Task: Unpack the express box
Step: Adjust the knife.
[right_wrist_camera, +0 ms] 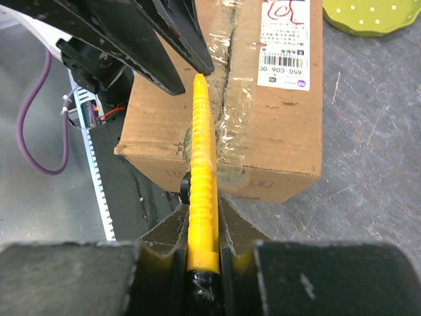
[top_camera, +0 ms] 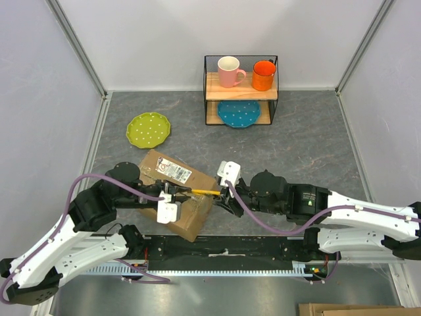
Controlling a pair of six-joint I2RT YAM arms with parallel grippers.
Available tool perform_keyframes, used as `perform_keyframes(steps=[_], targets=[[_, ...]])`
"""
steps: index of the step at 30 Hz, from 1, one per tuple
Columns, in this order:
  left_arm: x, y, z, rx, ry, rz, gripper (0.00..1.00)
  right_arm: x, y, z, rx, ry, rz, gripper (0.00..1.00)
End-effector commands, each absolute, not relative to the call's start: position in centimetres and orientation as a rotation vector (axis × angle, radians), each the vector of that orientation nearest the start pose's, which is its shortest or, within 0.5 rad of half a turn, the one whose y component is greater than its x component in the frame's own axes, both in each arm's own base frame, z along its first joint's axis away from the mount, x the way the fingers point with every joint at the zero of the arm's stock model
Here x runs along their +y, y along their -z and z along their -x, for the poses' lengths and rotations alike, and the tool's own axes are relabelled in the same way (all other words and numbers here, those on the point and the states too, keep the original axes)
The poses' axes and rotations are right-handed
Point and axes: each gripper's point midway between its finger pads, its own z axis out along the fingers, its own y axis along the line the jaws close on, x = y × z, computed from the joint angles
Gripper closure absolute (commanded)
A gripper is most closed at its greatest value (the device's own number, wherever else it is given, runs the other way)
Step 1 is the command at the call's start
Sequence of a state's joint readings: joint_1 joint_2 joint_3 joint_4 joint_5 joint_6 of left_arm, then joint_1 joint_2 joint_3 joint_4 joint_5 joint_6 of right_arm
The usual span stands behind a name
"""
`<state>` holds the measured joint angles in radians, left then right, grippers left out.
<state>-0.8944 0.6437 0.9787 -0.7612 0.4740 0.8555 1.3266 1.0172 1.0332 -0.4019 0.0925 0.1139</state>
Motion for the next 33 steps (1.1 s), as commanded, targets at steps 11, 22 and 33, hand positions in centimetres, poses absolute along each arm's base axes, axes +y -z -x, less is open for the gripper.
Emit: perform_keyframes(steps=[11,22,33], targets=[[-22.0,-29.0,-10.4,1.056,0.554,-1.671,0.78,33.8,-30.9,-9.0,1.589,-0.870,1.173,1.00],[-23.1,-30.0,-9.3,1.157,0.730,-1.586,0.98,34.7,-32.8,-9.4,1.445,-0.907,1.112,0.99],[-25.7,-34.6,-9.0,1.311,1.082,-1.353,0.98,32.6,-37.3,-6.9,1.179,-1.120,1.000,0.67]])
